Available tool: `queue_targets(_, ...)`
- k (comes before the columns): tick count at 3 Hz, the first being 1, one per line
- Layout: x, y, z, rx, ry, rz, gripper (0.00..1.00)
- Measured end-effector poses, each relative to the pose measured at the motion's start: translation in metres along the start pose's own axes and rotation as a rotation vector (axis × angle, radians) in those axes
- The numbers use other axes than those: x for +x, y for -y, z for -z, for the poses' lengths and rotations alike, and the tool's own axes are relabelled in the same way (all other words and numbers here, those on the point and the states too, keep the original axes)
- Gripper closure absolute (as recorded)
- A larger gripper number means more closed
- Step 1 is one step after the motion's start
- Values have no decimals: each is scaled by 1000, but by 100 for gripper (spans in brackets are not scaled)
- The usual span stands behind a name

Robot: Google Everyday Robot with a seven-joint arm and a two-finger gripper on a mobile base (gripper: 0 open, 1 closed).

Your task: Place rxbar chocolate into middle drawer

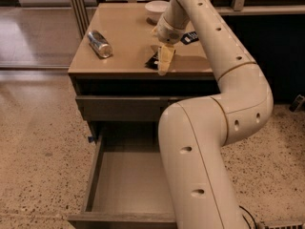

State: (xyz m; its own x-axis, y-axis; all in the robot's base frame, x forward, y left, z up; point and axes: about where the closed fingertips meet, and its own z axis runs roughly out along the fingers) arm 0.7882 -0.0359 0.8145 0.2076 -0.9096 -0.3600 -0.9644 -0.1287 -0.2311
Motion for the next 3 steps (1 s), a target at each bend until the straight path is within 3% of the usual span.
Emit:
queue_targets(1, -2, 5, -5, 14, 5, -4, 0)
queue_targets(2, -2, 5, -5, 14, 5, -4, 18)
queue_targets(3, -2, 5, -5, 14, 5, -4, 42)
